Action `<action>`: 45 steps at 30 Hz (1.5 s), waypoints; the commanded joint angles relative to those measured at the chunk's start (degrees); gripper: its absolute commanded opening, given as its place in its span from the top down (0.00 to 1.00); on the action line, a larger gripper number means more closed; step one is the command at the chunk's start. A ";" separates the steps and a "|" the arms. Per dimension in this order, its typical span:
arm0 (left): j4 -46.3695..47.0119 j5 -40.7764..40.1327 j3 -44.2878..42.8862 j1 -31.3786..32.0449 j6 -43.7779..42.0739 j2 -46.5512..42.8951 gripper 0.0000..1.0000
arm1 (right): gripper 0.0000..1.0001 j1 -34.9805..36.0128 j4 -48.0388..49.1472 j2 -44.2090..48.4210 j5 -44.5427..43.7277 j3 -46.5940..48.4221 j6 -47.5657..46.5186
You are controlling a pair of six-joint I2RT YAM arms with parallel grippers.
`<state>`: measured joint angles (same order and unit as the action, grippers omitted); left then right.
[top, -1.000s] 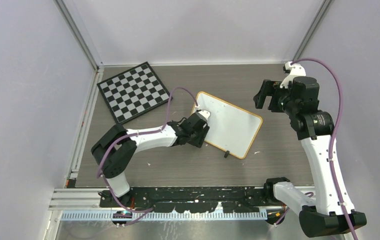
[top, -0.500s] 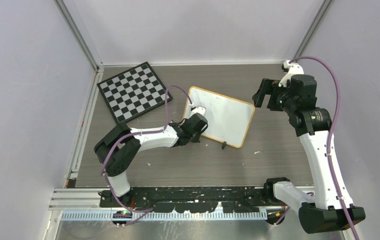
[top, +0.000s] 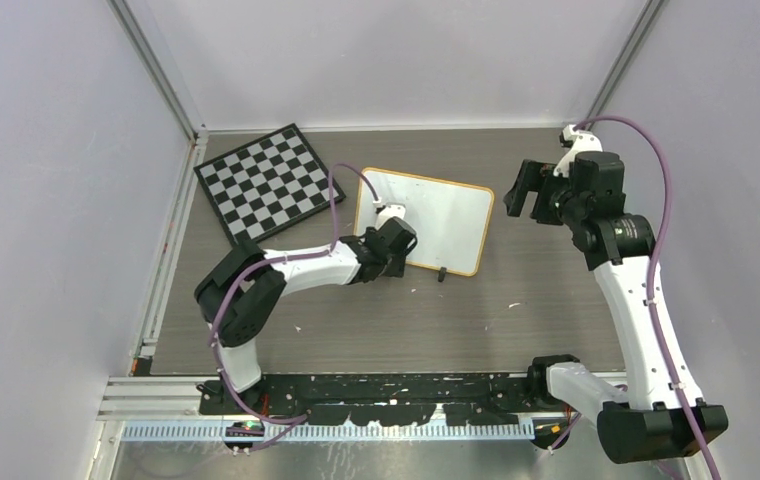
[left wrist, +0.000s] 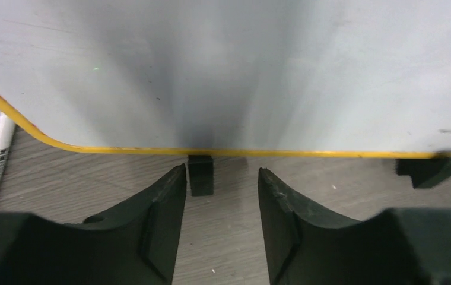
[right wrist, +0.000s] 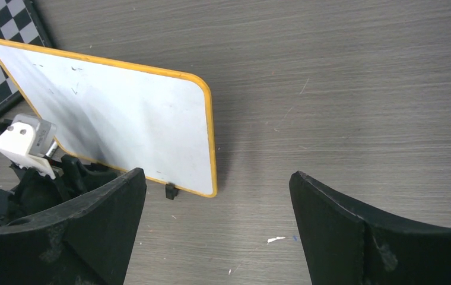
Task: Write a sentence on the whiteboard
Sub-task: Move the whiteboard to the center of the board, then adjust the whiteboard at the center of the board.
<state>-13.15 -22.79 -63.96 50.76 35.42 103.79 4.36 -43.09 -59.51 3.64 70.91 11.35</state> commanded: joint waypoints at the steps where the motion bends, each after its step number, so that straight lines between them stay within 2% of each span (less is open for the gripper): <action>1: -1.47 6.48 -1.87 0.22 -4.98 -5.57 0.47 | 0.06 -0.31 0.78 -0.21 -0.65 -0.15 0.78; 4: -7.03 15.90 -2.33 -0.64 -12.28 -9.55 0.46 | 0.09 -0.32 -1.50 -0.81 4.89 -0.61 -1.06; 7: -14.19 26.24 -2.36 -4.65 -16.56 -14.66 0.46 | 0.13 -0.26 -5.87 -1.91 14.30 -1.59 -1.97; 10: -20.48 27.62 -1.64 -10.17 -18.50 -21.55 0.45 | 0.23 1.71 -5.76 -1.05 17.09 -6.26 -0.41; 12: -23.19 25.32 -1.10 -15.30 -18.40 -25.33 0.42 | 0.24 4.73 -4.36 -0.04 13.07 -9.31 0.11; 14: -23.82 21.39 0.75 -18.69 -19.91 -28.30 0.33 | 0.25 6.93 -3.33 -0.69 11.04 -11.08 0.79; 17: -21.26 20.07 5.06 -23.52 -23.98 -32.33 0.35 | 0.24 11.55 -0.88 -1.99 9.39 -12.61 2.10; 20: -18.67 19.70 8.38 -27.98 -22.79 -34.20 0.35 | 0.22 17.48 2.91 -3.64 0.53 -14.79 8.68; 23: -18.31 20.02 8.09 -31.04 -20.73 -33.49 0.34 | 0.19 22.80 8.56 -4.46 -6.46 -17.86 12.50; 28: -17.56 16.41 6.85 -32.10 -19.54 -34.96 0.32 | 0.18 28.69 15.27 -8.61 -11.72 -20.08 14.86; 36: -16.89 13.42 6.43 -32.83 -18.85 -35.25 0.32 | 0.44 33.25 22.59 -16.71 -18.83 -22.76 18.91; 45: -15.23 12.42 7.56 -33.60 -18.57 -36.47 0.31 | 0.48 34.39 26.17 -21.76 -22.96 -24.57 20.18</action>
<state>-31.81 -8.88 -55.48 17.74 16.32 69.78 38.33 -21.58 -80.79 -15.31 46.87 29.69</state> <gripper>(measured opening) 0.686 0.537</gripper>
